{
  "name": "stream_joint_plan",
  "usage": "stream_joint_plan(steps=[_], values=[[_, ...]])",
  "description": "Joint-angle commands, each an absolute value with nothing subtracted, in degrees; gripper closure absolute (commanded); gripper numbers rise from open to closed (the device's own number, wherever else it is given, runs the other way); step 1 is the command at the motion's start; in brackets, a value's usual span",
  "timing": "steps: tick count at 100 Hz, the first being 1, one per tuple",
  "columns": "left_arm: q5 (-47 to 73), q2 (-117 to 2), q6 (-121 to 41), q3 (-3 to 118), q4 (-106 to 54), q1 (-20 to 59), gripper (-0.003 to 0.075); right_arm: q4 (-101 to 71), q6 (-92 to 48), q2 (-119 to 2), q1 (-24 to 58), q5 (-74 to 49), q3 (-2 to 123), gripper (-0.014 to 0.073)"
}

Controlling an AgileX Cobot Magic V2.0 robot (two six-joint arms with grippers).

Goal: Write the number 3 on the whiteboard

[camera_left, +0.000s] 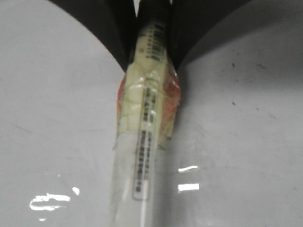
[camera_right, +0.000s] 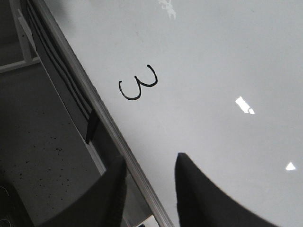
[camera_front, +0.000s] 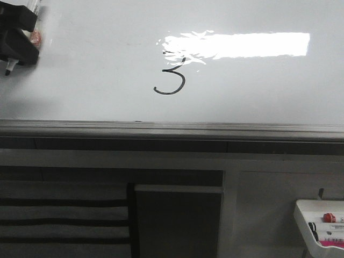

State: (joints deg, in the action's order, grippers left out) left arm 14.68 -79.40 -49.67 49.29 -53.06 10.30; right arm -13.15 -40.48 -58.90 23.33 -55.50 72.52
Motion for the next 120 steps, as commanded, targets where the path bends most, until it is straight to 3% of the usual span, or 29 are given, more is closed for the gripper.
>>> stream_joint_plan(steps=[1, 16, 30, 60, 85, 112, 120], values=[[10.79, -78.53, -49.65, 50.56, -53.19, 10.25, 0.0477, -13.83, -40.41, -58.15, 22.9, -52.53, 74.27, 0.0382], [10.83, -78.53, -49.65, 50.56, -53.19, 10.25, 0.0341, -13.83, -40.41, -58.15, 22.9, -51.78, 74.27, 0.0382], [10.73, -78.53, -49.65, 50.56, -52.81, 10.25, 0.0286, -13.83, -38.18, -58.15, 22.9, -51.67, 74.27, 0.0382], [19.39, -67.58, -49.65, 50.56, -48.44, 10.25, 0.0285, -9.21, -16.52, -53.74, 22.9, -52.98, 73.21, 0.0383], [34.62, -51.61, -47.27, 50.23, -42.68, 10.25, 0.0319, -3.34, -3.42, -42.87, 22.9, -43.81, 59.5, 0.0384], [23.26, -38.04, -42.5, 40.19, -38.78, 10.13, 0.0379, 0.32, 3.77, -33.67, 22.9, -36.27, 45.46, 0.0388], [19.6, -35.69, -42.33, 36.45, -38.89, 10.13, 0.0392, 0.57, 3.86, -32.37, 22.9, -35.57, 42.96, 0.0431]])
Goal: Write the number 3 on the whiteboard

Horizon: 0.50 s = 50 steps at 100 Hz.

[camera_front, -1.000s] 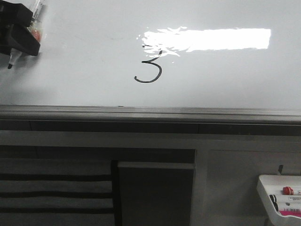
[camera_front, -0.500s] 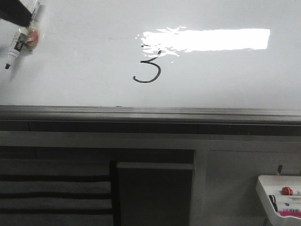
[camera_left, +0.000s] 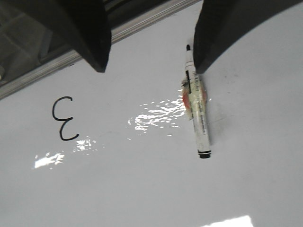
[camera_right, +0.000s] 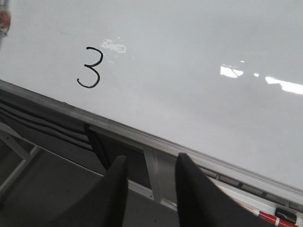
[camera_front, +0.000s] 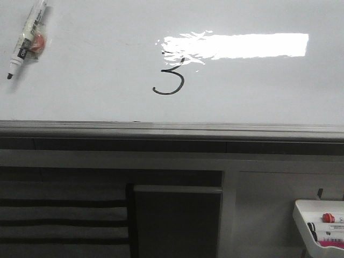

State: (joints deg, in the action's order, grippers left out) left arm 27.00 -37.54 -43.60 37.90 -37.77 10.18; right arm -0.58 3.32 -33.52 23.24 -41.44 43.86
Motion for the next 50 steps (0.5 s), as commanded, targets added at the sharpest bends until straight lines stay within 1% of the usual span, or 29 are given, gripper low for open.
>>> stream_joint_plan(steps=[1, 13, 23, 50], values=[[19.34, -35.57, -42.17, 35.82, -38.89, 10.13, 0.0395, 0.73, 3.86, -32.22, 22.9, -35.57, 42.81, 0.0437], [16.7, -34.99, -42.0, 31.95, -40.23, 10.13, 0.0411, 1.45, 3.86, -31.97, 22.9, -35.48, 41.41, 0.0565], [16.32, -35.11, -42.0, 31.03, -40.52, 10.13, 0.0427, 1.57, 3.86, -31.97, 22.9, -35.34, 41.32, 0.0673], [17.23, -35.11, -41.88, 31.03, -41.03, 10.13, 0.048, 1.7, 3.86, -31.97, 22.9, -34.59, 41.32, 0.0673]])
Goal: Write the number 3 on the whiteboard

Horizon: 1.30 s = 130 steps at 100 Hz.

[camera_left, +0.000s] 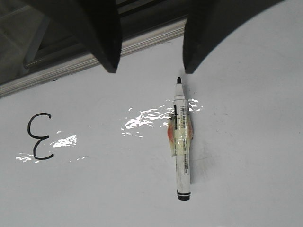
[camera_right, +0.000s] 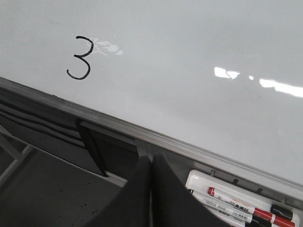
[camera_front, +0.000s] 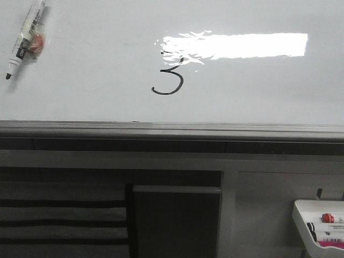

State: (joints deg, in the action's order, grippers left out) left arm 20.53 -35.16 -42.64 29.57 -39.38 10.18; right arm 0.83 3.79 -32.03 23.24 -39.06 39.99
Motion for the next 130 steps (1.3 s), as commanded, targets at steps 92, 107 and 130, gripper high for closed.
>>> stream_joint_plan(steps=[92, 107, 130], values=[[4.68, -4.33, -18.02, 11.63, -19.02, 5.79, 0.0739, 1.7, 3.86, -31.97, 22.9, -34.59, 41.32, 0.0673], [1.98, -2.38, -1.74, 7.45, -2.97, 5.79, 0.0739, 1.7, 3.86, -31.97, 22.9, -34.59, 41.32, 0.0673], [-7.35, 1.89, 4.77, -0.47, 3.68, 5.79, 0.0739, 1.7, 3.86, -31.97, 22.9, -34.59, 41.32, 0.0673]])
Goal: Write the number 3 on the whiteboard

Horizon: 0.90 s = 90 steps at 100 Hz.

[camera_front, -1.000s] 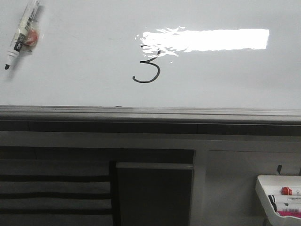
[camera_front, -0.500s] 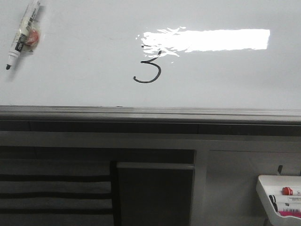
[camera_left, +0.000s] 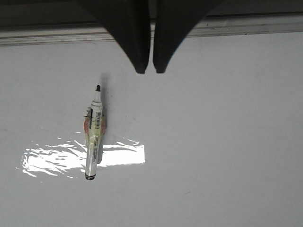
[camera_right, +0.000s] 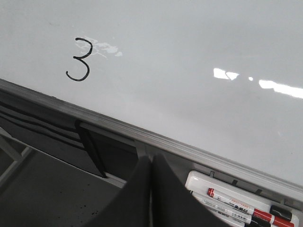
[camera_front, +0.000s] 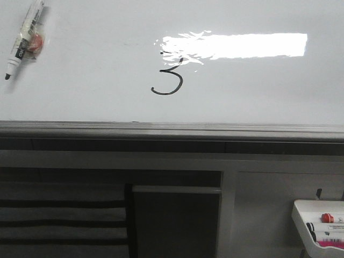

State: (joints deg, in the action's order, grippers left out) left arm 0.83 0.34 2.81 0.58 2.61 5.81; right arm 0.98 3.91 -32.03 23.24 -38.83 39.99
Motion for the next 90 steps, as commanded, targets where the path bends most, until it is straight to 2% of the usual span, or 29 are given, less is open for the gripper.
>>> stream_joint_plan(steps=[1, 90], values=[[-7.6, 2.03, 4.77, -0.59, 3.46, 5.79, 0.0739, 1.7, 3.86, -31.97, 22.9, -34.59, 41.32, 0.0673], [-5.3, 2.2, 4.3, -0.42, 0.95, 5.56, 0.0739, 1.7, 3.86, -31.97, 22.9, -34.59, 41.32, 0.0673]])
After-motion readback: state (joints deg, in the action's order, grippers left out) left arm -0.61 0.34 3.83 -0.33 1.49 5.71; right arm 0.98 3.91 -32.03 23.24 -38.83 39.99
